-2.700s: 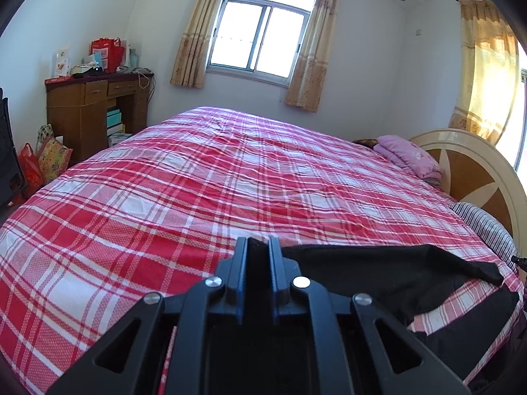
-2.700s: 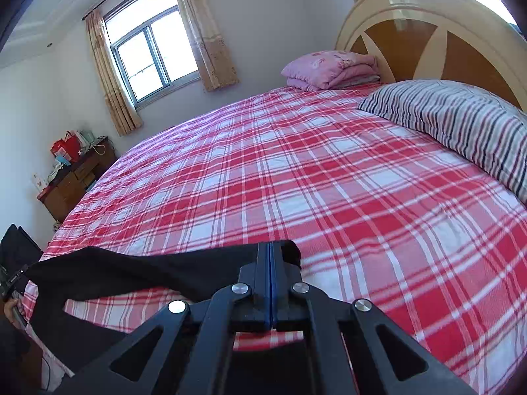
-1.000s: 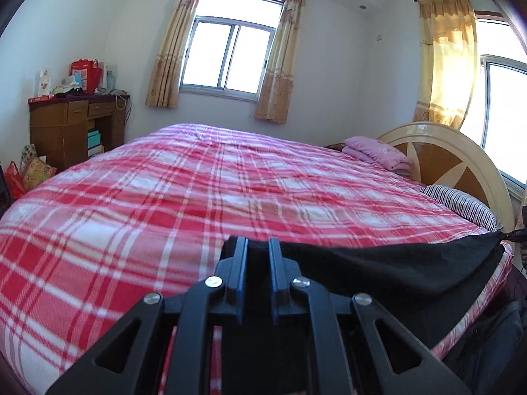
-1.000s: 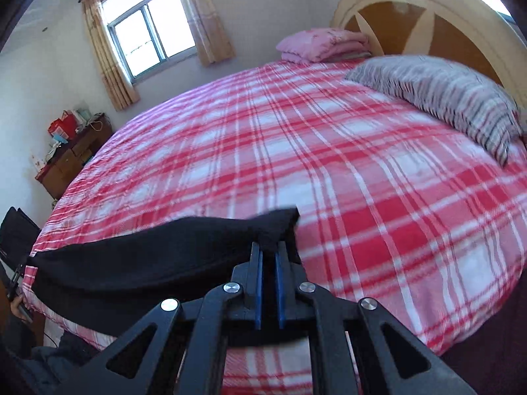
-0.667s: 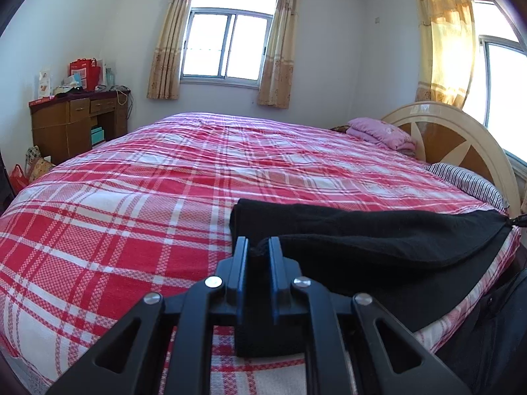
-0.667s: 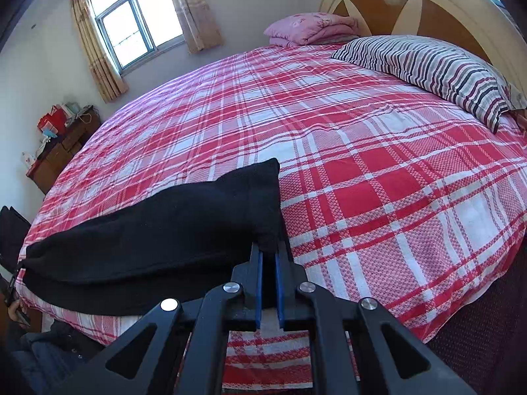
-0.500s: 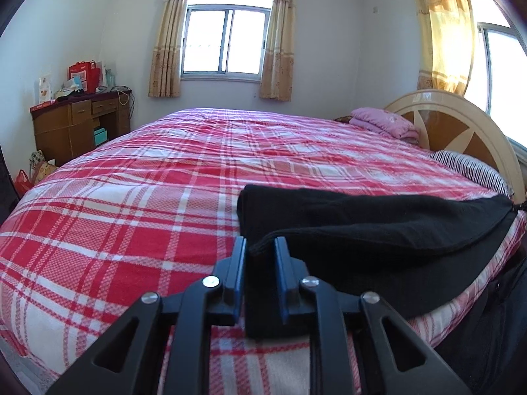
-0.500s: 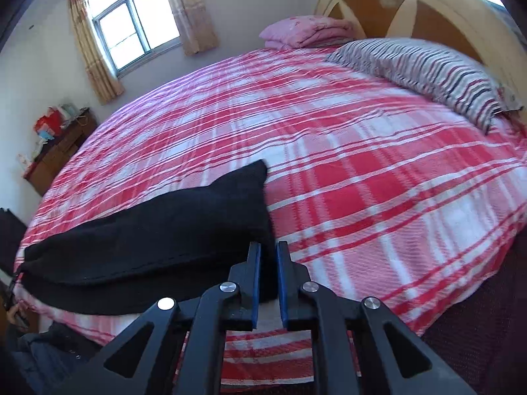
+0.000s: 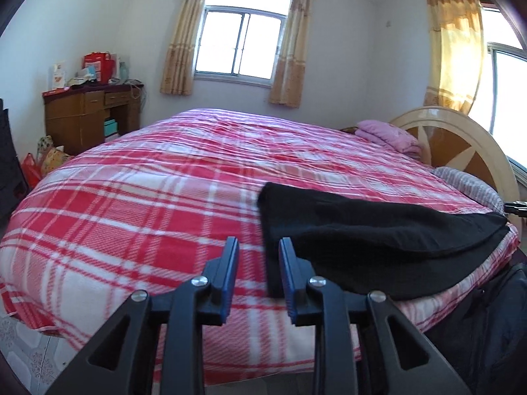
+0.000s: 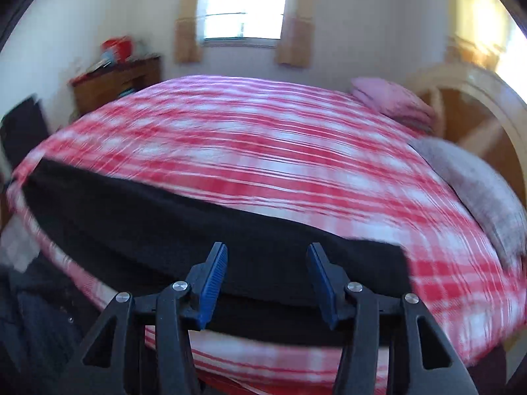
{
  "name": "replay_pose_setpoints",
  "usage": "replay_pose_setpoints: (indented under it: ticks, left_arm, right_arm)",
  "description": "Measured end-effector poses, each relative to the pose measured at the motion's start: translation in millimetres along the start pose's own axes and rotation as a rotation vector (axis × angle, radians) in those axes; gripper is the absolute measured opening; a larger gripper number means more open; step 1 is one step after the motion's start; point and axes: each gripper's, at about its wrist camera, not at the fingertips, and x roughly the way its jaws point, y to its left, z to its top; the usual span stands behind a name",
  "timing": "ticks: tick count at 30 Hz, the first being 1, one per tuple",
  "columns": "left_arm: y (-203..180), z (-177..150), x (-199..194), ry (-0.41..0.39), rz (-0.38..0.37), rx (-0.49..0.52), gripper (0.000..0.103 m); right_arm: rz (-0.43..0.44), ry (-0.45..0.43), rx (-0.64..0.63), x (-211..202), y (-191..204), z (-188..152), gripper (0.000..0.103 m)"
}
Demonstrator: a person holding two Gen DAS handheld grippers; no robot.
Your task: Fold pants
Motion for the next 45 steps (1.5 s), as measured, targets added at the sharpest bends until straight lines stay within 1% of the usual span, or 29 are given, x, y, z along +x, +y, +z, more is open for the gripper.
replay_pose_setpoints:
  ticks: [1,2,3,5,7,8,10,12,13,14,15,16,17,19,22,24,27,29,34,36,37,38,40,42,45]
  left_arm:
    - [-4.5,2.1,5.8,0.015,-0.006,-0.001,0.044]
    - [-9.0,4.3,13.2,0.028,-0.004,-0.007,0.049]
    - [-10.9,5.7,18.5,0.035,-0.013,-0.018,0.051]
    - [-12.4,7.2,25.4,0.046,-0.039,-0.043,0.051]
    - [-14.4,8.2,31.5,0.066,-0.049,-0.062,0.051]
    - [-15.8,8.9,34.2,0.073,-0.062,-0.069,0.051]
    - [-18.3,9.7,35.9,0.080,-0.054,-0.069,0.051]
    - [-20.9,10.7,37.5,0.091,-0.060,-0.068,0.051]
    - [-22.0,10.6,39.8,0.107,-0.050,-0.065,0.050]
    - [-22.9,10.0,40.7,0.112,-0.040,-0.058,0.041]
    - [-25.0,9.1,41.7,0.115,-0.033,-0.042,0.025]
    - [-25.9,8.3,42.6,0.120,-0.023,-0.029,0.012]
    - [-25.8,7.2,43.5,0.128,-0.004,-0.023,0.012]
    - [-24.1,6.8,40.7,0.118,-0.008,-0.036,0.008]
    - [-22.0,7.2,38.2,0.108,0.000,-0.053,0.007]
    - [-19.6,7.9,38.1,0.105,-0.004,-0.068,0.007]
    - [-14.7,8.8,36.8,0.101,-0.021,-0.113,0.007]
    - [-13.1,9.8,35.7,0.099,-0.045,-0.131,0.006]
    - [-18.4,9.9,40.2,0.127,-0.057,-0.121,0.005]
    - [-23.7,8.7,42.5,0.134,-0.053,-0.108,0.004]
    - [-25.3,8.9,42.2,0.132,-0.045,-0.105,0.003]
    - [-26.6,9.8,42.3,0.135,-0.039,-0.107,0.003]
    - [-26.4,12.8,41.2,0.131,-0.031,-0.111,0.003]
    - [-23.7,16.1,37.6,0.117,-0.040,-0.121,0.003]
    - [-16.0,22.2,29.0,0.092,-0.052,-0.150,0.003]
  right_arm:
    - [0.037,0.001,-0.031,6.6,17.2,5.3,0.053]
    - [0.076,0.005,-0.058,15.7,32.0,10.2,0.053]
    - [0.116,0.013,-0.094,27.6,52.0,16.2,0.053]
    - [0.148,0.026,-0.160,43.6,83.4,21.3,0.053]
    - [0.182,0.039,-0.220,58.7,109.9,22.8,0.053]
    - [0.198,0.046,-0.237,64.2,119.1,24.2,0.053]
    - [0.234,0.060,-0.271,75.1,140.8,23.0,0.053]
    - [0.254,0.066,-0.284,81.7,153.9,20.6,0.053]
    - [0.253,0.066,-0.289,83.7,158.2,19.9,0.053]
    - [0.250,0.064,-0.292,86.7,163.1,20.1,0.053]
    - [0.244,0.057,-0.297,88.6,168.1,19.7,0.053]
    - [0.240,0.052,-0.303,89.4,171.6,19.2,0.053]
    - [0.239,0.049,-0.308,88.8,172.3,18.0,0.053]
    - [0.243,0.049,-0.331,91.1,178.8,15.9,0.053]
    - [0.229,0.047,-0.385,94.9,190.7,15.0,0.053]
    - [0.238,0.050,-0.409,99.1,198.5,13.2,0.052]
    - [0.232,0.052,-0.439,105.7,208.8,11.5,0.052]
    - [0.228,0.058,-0.466,108.9,214.9,8.9,0.052]
    - [0.217,0.064,-0.518,115.2,224.6,3.8,0.052]
    - [0.213,0.070,-0.515,118.8,226.2,4.5,0.043]
    - [0.219,0.076,-0.504,119.4,226.3,4.7,0.028]
    - [0.232,0.083,-0.488,120.9,226.2,6.8,0.018]
    - [0.245,0.088,-0.470,121.3,225.2,10.1,0.007]
    - [0.249,0.078,-0.470,117.1,225.8,12.2,0.004]
    - [0.265,0.056,-0.452,104.3,224.8,18.1,0.004]
